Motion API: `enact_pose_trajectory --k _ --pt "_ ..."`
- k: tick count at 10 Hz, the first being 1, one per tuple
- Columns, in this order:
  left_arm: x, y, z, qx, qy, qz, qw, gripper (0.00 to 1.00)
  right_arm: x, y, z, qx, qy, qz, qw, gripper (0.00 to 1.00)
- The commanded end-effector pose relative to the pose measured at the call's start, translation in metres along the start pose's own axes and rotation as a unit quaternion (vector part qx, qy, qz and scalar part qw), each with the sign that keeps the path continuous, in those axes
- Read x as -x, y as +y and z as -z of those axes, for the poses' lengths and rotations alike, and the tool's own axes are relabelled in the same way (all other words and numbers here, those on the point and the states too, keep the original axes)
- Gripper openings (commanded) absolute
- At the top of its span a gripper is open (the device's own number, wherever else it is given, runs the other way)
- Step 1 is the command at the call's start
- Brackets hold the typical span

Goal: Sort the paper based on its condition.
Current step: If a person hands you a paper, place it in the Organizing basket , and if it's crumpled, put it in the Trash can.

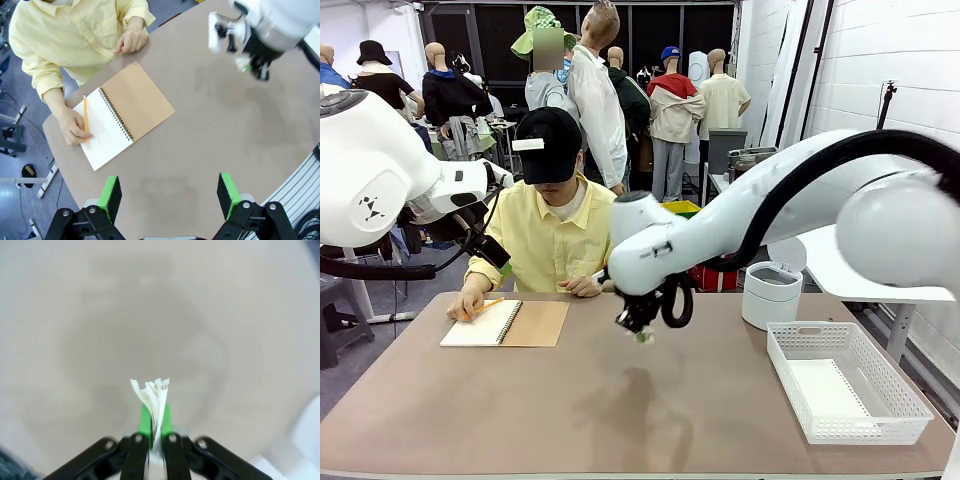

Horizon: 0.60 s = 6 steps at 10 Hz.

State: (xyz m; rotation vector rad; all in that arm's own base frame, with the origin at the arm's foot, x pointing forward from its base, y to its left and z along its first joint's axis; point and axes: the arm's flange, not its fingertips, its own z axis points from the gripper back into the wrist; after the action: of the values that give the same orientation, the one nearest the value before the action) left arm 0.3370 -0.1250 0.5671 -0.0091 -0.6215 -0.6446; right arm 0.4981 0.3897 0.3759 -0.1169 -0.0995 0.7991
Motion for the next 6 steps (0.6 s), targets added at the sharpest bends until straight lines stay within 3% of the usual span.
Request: enact_pose_trajectory --k 1,4,6 --pt "0.000 0.001 0.000 0.000 -0.001 0.000 1.000 1.00 0.030 -0.037 -0.034 0.027 0.020 -0.003 0.999 0.09" --pt "0.000 0.001 0.000 0.000 -0.001 0.000 1.000 1.00 0.044 -0.089 -0.061 0.066 0.050 0.014 0.996 0.09" --pt "0.000 0.001 0.000 0.000 -0.001 0.000 1.000 1.00 0.049 -0.087 -0.077 0.076 0.038 0.009 0.996 0.09"
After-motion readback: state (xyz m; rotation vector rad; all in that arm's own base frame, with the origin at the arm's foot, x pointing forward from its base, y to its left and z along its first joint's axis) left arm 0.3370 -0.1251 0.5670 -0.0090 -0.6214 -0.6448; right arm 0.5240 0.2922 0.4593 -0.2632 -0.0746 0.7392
